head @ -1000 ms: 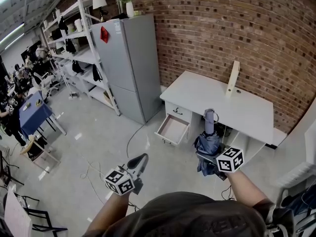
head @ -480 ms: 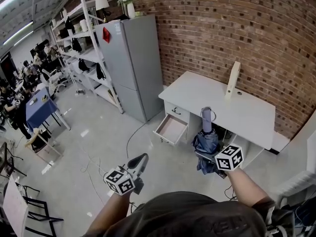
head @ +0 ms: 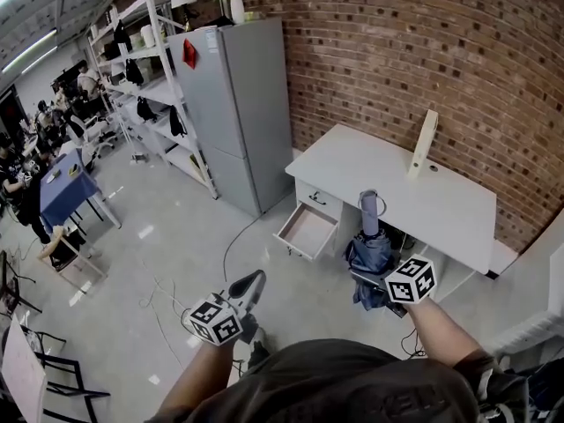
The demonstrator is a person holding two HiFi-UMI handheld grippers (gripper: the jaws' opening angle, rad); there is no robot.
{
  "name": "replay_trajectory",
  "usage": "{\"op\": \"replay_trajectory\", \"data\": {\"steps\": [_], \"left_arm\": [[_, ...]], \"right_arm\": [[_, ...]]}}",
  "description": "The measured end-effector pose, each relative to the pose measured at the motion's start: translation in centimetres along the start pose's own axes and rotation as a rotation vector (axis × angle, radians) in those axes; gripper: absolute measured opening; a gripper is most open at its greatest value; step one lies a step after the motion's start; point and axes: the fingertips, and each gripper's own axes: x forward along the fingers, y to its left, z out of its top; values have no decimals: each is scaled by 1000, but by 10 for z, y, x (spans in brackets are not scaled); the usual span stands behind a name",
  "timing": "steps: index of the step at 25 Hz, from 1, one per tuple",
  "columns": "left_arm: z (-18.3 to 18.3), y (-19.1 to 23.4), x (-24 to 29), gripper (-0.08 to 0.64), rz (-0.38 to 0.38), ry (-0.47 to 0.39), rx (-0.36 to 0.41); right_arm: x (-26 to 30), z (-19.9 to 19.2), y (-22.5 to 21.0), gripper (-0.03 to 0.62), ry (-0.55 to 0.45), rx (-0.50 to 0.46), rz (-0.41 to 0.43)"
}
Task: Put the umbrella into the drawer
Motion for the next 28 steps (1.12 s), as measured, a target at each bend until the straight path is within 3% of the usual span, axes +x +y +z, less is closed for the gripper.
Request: {"op": "replay_trajectory", "data": {"steps": [7, 18, 28], "left_arm": [[19, 107, 21, 0, -77, -3, -7], [101, 314, 38, -2, -170, 50, 14], [118, 405, 90, 0, -223, 93, -7]], "right_arm": [[91, 30, -20, 249, 7, -3, -55], [266, 123, -49, 249, -38, 72, -152], [337, 152, -104, 247, -24, 126, -208]]}}
